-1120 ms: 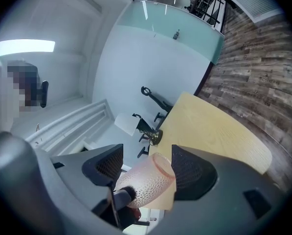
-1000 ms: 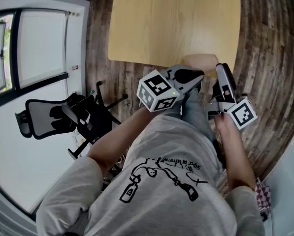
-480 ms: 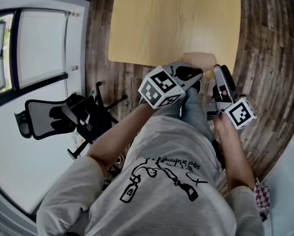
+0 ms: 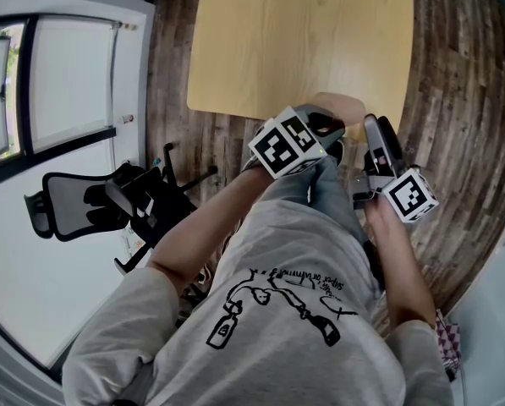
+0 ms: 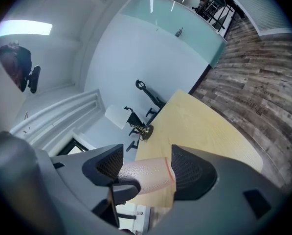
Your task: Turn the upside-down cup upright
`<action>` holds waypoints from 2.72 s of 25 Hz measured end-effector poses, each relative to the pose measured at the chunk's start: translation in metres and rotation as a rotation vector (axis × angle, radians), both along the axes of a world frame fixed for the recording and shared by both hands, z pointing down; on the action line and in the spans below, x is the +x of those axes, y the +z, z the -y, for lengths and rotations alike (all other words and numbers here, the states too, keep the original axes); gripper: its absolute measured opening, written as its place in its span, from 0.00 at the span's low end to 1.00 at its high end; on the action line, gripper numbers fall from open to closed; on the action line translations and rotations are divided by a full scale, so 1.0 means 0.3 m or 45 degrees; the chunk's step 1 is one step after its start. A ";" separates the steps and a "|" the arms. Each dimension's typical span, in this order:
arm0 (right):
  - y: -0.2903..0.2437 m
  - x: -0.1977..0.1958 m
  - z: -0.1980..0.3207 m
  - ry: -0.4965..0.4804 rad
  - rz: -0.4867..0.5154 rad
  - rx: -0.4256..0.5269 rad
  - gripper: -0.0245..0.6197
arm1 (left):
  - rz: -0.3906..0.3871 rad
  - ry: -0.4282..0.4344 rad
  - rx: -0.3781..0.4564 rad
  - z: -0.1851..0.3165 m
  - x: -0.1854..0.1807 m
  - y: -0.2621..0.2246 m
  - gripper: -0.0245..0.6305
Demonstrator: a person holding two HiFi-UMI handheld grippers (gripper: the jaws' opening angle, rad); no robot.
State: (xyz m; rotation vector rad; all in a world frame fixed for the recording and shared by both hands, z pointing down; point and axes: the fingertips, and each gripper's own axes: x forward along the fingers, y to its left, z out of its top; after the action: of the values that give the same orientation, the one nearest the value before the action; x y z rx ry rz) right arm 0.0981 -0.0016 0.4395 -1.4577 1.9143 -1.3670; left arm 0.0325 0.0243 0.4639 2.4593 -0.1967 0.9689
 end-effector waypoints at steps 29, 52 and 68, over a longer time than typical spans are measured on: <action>0.053 -0.005 -0.030 -0.014 -0.014 -0.081 0.51 | 0.480 0.378 0.173 -0.018 -0.013 0.105 0.07; 0.071 0.000 -0.026 -0.050 -0.045 -0.094 0.51 | 0.799 0.640 0.327 0.013 -0.025 0.210 0.07; 0.100 -0.001 -0.035 -0.044 -0.040 -0.125 0.51 | 0.858 0.717 0.371 0.020 -0.030 0.262 0.07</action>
State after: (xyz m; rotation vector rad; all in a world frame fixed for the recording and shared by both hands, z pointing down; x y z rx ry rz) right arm 0.0979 0.0089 0.4696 -1.5062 1.9248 -1.4812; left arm 0.0234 0.0184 0.5427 2.3806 0.1635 2.1305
